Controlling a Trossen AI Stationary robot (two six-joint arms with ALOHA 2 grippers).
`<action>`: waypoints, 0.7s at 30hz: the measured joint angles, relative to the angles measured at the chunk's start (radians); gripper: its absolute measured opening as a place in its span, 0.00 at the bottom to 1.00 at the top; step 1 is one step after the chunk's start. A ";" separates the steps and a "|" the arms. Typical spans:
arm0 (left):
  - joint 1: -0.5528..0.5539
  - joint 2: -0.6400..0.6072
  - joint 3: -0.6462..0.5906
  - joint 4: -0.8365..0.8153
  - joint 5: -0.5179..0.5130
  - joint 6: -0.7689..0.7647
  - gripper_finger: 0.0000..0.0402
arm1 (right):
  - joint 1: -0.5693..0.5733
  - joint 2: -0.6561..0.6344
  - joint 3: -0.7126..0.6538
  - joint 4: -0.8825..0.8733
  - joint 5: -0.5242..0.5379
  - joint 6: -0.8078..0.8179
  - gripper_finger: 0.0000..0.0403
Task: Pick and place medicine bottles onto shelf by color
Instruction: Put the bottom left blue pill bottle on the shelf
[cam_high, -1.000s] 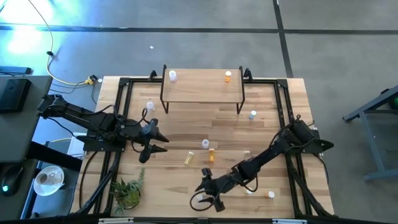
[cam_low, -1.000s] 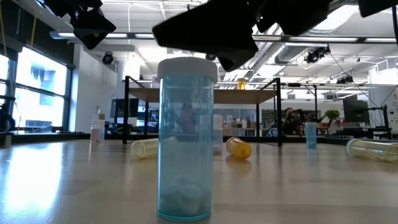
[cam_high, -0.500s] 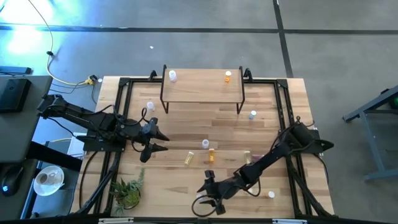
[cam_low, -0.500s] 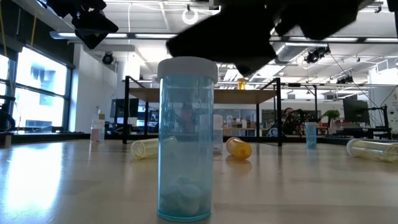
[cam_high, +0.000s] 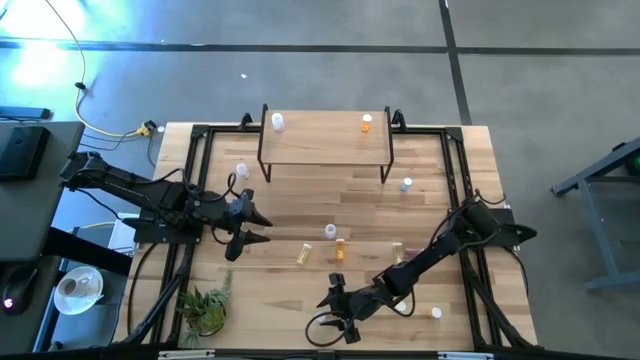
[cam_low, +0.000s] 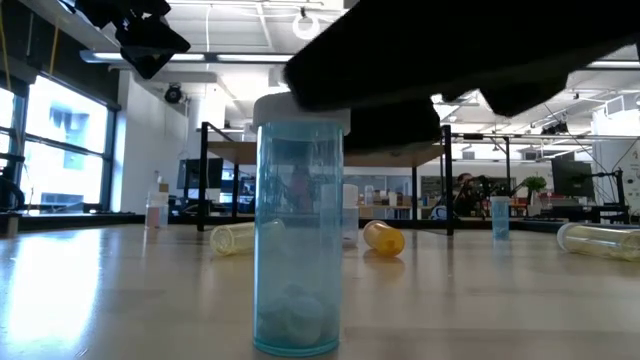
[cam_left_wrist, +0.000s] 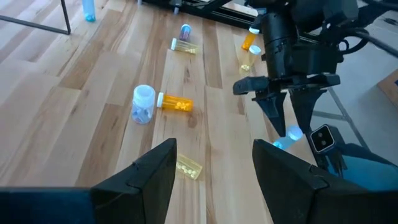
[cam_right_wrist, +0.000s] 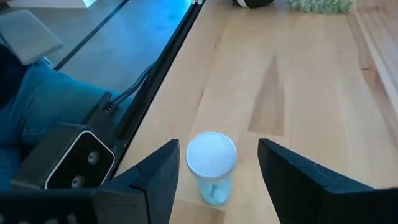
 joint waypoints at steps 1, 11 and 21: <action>0.000 0.000 0.000 0.000 0.000 0.000 0.50 | 0.000 0.003 0.000 0.002 -0.004 0.001 0.52; 0.000 0.000 0.000 0.000 -0.010 0.000 0.50 | -0.006 0.011 0.000 0.009 -0.013 0.003 0.52; 0.000 0.000 0.000 0.000 -0.019 0.000 0.50 | -0.013 0.014 0.000 0.011 -0.025 0.002 0.49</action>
